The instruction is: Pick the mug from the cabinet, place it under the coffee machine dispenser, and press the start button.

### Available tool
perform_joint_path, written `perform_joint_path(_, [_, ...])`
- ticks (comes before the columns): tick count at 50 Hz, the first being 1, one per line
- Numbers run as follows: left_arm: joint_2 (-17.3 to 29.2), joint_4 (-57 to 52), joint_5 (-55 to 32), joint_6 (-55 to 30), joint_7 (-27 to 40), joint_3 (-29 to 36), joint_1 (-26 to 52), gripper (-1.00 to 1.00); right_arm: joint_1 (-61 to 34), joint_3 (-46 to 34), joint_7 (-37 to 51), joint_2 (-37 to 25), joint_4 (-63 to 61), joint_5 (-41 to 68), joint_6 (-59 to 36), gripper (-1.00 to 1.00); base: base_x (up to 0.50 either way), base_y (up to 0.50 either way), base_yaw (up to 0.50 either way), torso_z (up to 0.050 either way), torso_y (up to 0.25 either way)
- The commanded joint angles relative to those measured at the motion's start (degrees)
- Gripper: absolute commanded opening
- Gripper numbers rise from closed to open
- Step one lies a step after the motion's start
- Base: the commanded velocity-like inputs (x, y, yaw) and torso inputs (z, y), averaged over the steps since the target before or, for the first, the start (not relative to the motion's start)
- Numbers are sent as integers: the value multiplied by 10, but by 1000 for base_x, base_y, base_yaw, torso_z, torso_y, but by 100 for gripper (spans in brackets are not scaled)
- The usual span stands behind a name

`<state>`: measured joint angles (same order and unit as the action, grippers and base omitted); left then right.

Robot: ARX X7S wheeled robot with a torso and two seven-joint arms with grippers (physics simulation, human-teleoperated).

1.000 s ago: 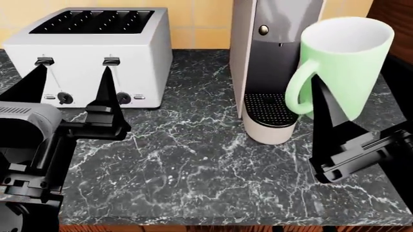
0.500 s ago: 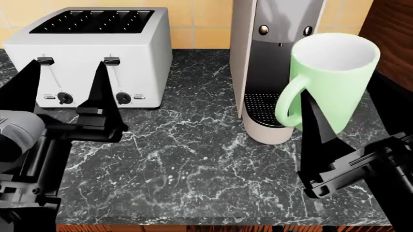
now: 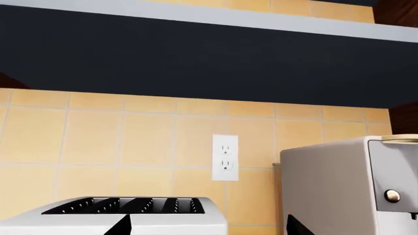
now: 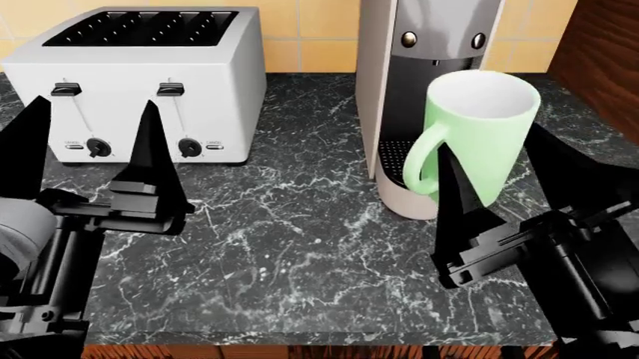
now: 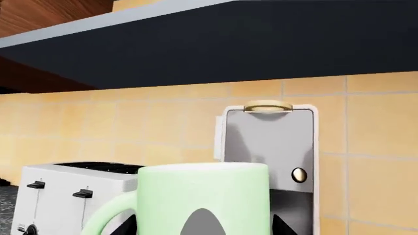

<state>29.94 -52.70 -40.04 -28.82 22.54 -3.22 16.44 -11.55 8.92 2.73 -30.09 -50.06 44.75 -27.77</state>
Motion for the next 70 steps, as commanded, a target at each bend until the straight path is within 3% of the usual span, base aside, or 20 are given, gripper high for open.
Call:
perform_joint_path(1, [1,2,0,7,0,-2,-6,100,-28,-32,-12,27,39,-47,14,-100,0,0,0,0,0])
perform_joint_path(26, [7,4,8,18,-1,5,-11,100,-52,-102,-32,76,154,-137,77,-100,0,0,0,0,0])
perform_joint_path(70, [19,3,1,28,7,0,-20,100,-87,-136,-34,98,270,-199,127,-100,0,0,0,0,0])
